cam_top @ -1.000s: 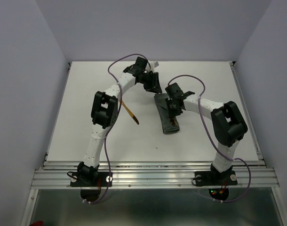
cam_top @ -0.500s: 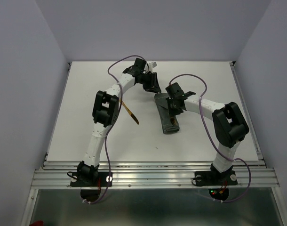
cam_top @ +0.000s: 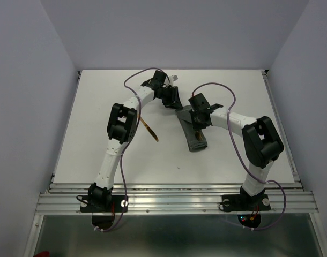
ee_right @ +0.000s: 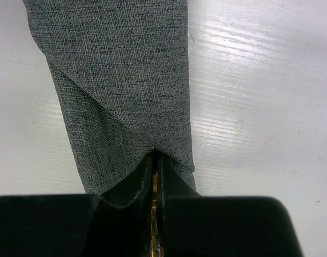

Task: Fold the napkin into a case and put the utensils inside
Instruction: Insert the fork into the folded napkin.

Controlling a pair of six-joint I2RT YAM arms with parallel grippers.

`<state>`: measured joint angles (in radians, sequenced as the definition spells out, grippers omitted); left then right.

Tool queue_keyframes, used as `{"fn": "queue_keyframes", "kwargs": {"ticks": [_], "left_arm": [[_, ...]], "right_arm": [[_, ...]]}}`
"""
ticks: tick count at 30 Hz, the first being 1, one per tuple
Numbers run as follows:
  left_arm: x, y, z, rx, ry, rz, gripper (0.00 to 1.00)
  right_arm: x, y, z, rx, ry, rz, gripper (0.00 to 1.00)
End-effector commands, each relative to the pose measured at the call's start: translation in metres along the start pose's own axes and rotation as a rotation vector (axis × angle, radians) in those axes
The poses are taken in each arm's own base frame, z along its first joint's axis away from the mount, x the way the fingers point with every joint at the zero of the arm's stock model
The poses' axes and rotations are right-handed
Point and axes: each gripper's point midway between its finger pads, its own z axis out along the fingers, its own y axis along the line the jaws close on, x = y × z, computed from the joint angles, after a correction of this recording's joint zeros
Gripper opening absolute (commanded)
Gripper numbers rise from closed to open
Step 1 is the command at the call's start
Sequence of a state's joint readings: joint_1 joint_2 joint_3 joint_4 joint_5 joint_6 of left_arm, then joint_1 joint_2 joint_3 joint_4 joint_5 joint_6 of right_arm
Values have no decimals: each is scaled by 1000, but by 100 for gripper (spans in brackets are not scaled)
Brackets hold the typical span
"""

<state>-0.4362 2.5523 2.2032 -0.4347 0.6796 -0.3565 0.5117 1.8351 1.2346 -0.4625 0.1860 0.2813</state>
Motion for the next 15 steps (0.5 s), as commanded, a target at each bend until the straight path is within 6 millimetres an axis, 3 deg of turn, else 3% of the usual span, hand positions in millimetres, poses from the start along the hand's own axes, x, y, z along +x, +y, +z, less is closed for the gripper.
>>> {"fn": "queue_keyframes", "kwargs": {"ticks": [1, 6, 10, 15], "left_arm": [[-11, -12, -12, 34, -29, 28, 42], [-9, -12, -12, 38, -23, 27, 42], [-11, -15, -14, 44, -29, 32, 42], [-13, -18, -16, 46, -33, 38, 42]], "right_arm": [[-43, -1, -7, 16, -121, -10, 1], [-46, 1, 2, 20, -109, -45, 1], [-47, 0, 3, 27, -92, -66, 20], [-42, -2, 1, 31, -82, -73, 25]]}}
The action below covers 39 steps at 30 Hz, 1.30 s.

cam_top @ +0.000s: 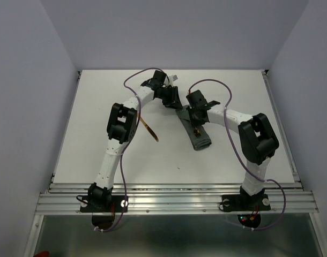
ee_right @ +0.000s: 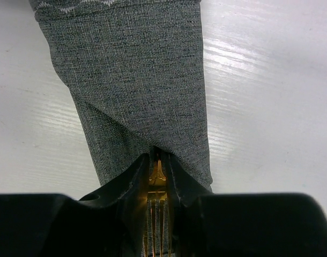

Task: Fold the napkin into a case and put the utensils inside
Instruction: Insert the fork into the folded napkin.

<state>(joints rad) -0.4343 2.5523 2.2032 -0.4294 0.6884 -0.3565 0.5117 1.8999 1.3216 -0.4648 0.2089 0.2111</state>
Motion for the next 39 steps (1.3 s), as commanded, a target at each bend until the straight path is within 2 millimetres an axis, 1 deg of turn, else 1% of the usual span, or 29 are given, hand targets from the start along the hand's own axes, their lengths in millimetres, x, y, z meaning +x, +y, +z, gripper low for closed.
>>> {"fn": "queue_keyframes", "kwargs": {"ticks": [1, 5, 10, 12, 13, 14, 16, 20, 25, 29, 32, 34, 39], "left_arm": [[-13, -18, -16, 38, -34, 36, 42], [-12, -19, -17, 39, -32, 38, 42], [-13, -20, -18, 41, -32, 36, 42], [-13, -21, -19, 42, -33, 37, 42], [-12, -21, -19, 42, -32, 36, 42], [-12, -20, -19, 40, -30, 34, 42], [-13, -22, -21, 41, -35, 41, 42], [-13, -25, -23, 43, -35, 42, 42], [-16, -30, -28, 42, -44, 51, 42], [-22, -38, -38, 33, -66, 69, 42], [-30, -46, -52, 14, -100, 86, 43], [-34, -50, -57, 4, -116, 96, 44], [-36, -61, -68, 19, -121, 118, 45]], "right_arm": [[-20, -6, -9, 20, -54, -7, 25], [-14, -8, -7, 32, -39, -12, 26], [-10, -4, -6, 9, -20, -17, 26], [-7, -5, -4, 11, -11, -20, 25], [-7, -5, -3, 11, -11, -20, 23], [-6, -4, -3, 9, -9, -27, 18], [-6, -5, -4, 7, -7, -33, 14], [-12, -9, -10, 19, -27, -61, 1], [-15, -12, -14, 27, -39, -97, 1], [-17, -15, -18, 33, -49, -118, 1], [-19, -19, -22, 47, -58, -134, 1], [-20, -19, -25, 47, -65, -140, 1], [-18, -26, -23, 78, -61, -181, 1]]}}
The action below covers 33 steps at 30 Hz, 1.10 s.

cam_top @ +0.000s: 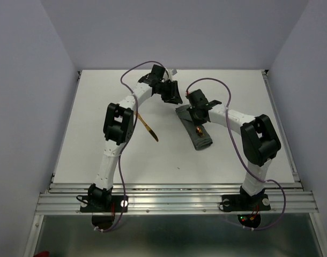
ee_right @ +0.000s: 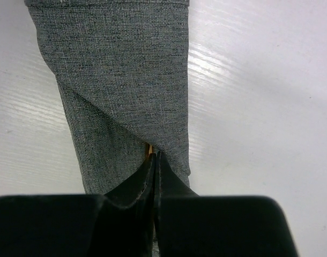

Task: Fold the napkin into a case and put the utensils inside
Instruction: Insert the fork into the folded napkin.

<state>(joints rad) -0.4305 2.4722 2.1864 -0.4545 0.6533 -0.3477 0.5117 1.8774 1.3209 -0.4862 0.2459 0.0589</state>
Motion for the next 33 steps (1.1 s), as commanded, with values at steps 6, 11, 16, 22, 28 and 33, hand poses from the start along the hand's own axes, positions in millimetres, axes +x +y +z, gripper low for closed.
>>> {"fn": "queue_keyframes", "kwargs": {"ticks": [6, 11, 16, 22, 28, 33], "left_arm": [[-18, -44, -43, 56, -48, 85, 45], [-6, -49, -39, 84, -20, 70, 45], [20, -63, -23, 164, 33, 42, 44], [36, -50, -4, 137, 72, 13, 43], [45, -28, 8, 77, 98, -11, 41], [49, -24, 11, 69, 108, -15, 41]], "right_arm": [[-13, -14, -12, 43, -49, -29, 1], [-16, -5, -17, 1, -55, 52, 18], [-11, -1, -15, 0, -60, 143, 22], [-11, 3, -16, -20, -106, 224, 40], [-8, 2, -10, -6, -93, 212, 40], [-9, 2, -5, -2, -89, 198, 36]]}}
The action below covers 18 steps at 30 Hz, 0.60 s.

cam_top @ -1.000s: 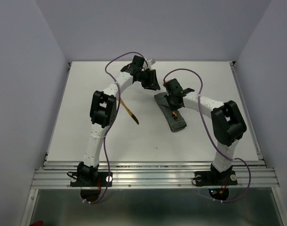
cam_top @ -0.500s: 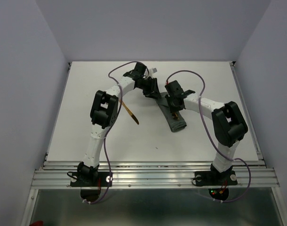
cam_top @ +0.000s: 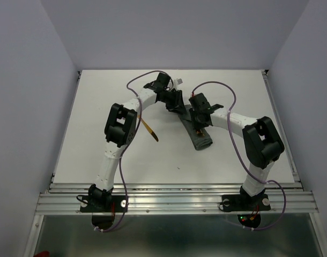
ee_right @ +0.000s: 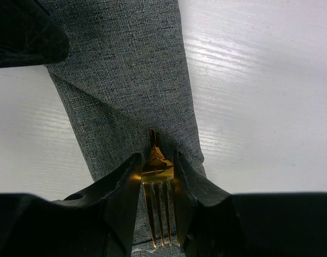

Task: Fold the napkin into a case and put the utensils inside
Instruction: Insert the fork into the folded napkin.

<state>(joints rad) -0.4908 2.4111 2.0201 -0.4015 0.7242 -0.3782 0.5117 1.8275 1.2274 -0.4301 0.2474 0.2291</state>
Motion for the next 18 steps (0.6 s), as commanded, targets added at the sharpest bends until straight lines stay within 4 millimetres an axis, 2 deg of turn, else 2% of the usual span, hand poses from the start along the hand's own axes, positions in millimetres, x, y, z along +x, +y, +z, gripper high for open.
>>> {"fn": "queue_keyframes", "kwargs": {"ticks": [1, 5, 15, 17, 18], "left_arm": [[-1, 2, -3, -2, -1, 12, 41], [3, 6, 0, 0, 13, 8, 41], [6, 9, 4, 5, 27, 2, 41], [7, 11, 6, 4, 31, 1, 41], [9, 13, 7, 3, 37, -2, 41]], "right_arm": [[-22, 1, -1, -7, -73, 23, 35], [-22, 4, 5, -12, -69, 14, 30], [-14, 2, 14, -3, -54, -23, 29], [-15, 1, 15, 5, -56, -29, 26], [-16, 0, 16, 11, -57, -35, 22]]}}
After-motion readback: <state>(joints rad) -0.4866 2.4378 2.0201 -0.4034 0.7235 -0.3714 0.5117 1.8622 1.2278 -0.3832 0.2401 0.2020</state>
